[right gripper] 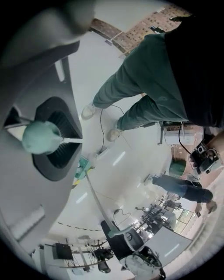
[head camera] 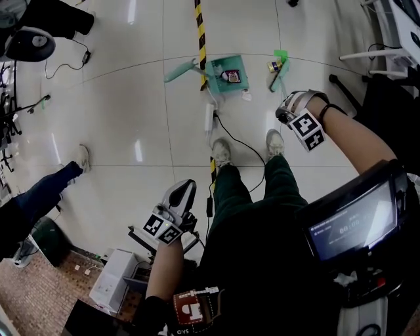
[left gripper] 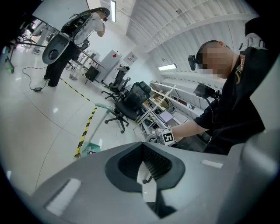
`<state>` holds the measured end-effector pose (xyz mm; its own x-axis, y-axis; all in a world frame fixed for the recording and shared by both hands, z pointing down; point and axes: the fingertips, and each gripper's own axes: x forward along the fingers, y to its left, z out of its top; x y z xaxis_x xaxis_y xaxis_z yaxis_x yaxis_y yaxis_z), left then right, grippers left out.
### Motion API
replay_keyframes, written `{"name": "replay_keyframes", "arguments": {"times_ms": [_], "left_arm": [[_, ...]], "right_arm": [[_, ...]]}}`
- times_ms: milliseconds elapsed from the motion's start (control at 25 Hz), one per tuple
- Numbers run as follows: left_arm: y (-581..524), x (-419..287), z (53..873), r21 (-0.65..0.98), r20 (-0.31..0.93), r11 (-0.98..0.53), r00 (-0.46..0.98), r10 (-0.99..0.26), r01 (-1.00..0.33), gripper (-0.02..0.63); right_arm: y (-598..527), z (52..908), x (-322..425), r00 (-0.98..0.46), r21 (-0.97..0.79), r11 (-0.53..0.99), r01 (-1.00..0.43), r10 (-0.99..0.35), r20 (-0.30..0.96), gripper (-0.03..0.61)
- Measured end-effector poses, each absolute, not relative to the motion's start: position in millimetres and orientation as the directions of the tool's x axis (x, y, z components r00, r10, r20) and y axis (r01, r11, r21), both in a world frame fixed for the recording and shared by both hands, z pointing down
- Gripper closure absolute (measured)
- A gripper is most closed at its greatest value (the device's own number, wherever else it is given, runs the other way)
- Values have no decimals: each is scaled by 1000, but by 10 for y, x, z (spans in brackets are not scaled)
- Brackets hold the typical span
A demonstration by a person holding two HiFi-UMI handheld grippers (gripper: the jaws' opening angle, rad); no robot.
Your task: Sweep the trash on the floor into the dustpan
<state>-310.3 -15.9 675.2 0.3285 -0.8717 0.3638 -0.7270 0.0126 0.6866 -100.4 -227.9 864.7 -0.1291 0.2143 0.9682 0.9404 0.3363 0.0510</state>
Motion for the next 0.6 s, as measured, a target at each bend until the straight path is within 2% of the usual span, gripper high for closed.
{"name": "replay_keyframes", "arguments": {"times_ms": [200, 360, 440, 600], "left_arm": [[-155, -3145, 6759, 679, 360, 21, 308, -880, -734, 615], [-105, -3213, 6700, 676, 356, 34, 286, -889, -736, 615], [-81, -3235, 6683, 676, 356, 40, 279, -892, -736, 615], [-57, -3243, 6686, 679, 359, 53, 268, -894, -732, 615]], "right_arm": [[-2297, 8545, -1291, -182, 59, 437, 898, 245, 952, 554], [-2516, 8434, -1161, -173, 35, 508, 861, 227, 959, 552], [-2659, 8468, -994, -130, 24, 473, 881, 193, 972, 552], [-2888, 8722, -698, 40, -70, 267, 961, 115, 993, 554]]}}
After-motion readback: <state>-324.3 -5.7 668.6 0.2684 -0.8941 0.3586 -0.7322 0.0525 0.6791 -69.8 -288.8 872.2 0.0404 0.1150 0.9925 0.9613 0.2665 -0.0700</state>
